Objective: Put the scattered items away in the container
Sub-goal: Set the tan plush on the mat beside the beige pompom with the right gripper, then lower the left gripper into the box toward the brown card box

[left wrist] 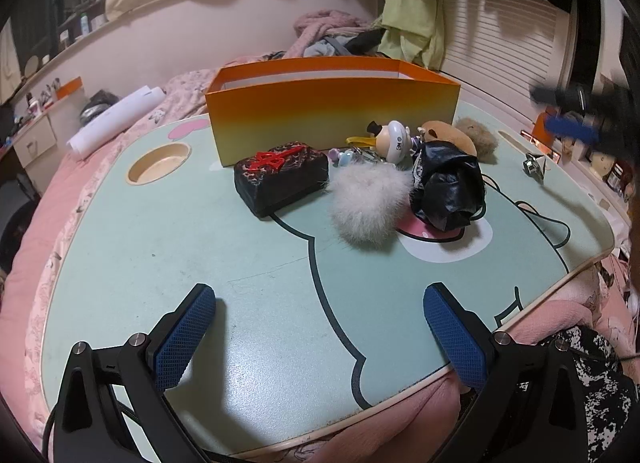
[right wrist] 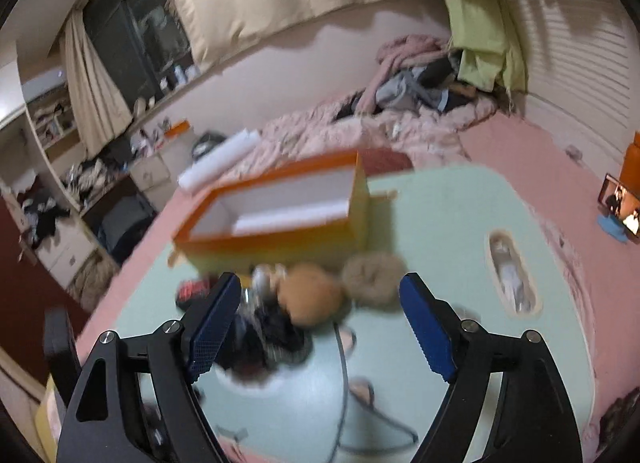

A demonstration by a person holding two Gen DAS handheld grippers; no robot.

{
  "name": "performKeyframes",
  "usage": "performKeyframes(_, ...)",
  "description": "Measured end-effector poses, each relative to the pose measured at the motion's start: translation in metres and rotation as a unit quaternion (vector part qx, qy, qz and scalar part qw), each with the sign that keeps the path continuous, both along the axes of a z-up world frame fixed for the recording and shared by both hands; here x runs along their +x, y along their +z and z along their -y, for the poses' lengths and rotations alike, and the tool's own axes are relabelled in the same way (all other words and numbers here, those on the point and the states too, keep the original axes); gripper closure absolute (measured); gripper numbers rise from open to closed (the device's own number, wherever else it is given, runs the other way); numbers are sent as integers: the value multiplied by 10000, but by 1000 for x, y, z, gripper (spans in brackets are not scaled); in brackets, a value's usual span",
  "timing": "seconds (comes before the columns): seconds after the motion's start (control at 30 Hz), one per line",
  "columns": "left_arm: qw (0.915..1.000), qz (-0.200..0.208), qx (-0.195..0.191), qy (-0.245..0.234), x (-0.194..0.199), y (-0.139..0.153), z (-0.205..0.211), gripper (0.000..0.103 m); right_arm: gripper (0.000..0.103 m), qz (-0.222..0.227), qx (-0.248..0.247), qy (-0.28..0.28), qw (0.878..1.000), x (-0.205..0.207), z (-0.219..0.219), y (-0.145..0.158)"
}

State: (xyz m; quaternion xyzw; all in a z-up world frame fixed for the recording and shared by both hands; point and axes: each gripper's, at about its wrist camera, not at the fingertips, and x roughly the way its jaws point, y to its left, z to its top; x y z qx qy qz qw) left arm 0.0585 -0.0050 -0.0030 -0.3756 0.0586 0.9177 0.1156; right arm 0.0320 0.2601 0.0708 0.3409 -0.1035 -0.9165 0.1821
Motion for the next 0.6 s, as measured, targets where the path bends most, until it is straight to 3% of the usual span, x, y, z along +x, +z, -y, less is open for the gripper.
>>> performKeyframes(0.13, 10000, 6, -1, 4, 0, 0, 0, 0, 21, 175, 722, 281, 9968, 12, 23, -26)
performKeyframes(0.3, 9996, -17, -8, 268, 3, 0, 5, 0, 21, 499, 831, 288, 9949, 5, 36, -49)
performKeyframes(0.43, 9997, -150, -103, 141, 5, 9, 3, 0, 21, 330, 1463, 233, 9884, 10, 47, -56)
performKeyframes(0.53, 9992, -387, -131, 7, 0, 32, -4, 0, 9, 202, 1611, 225, 9865, 16, 51, -63)
performKeyframes(0.6, 9995, -311, 35, -105, -13, 52, -7, 0, 6, 196, 1605, 253, 9865, 16, 51, -65)
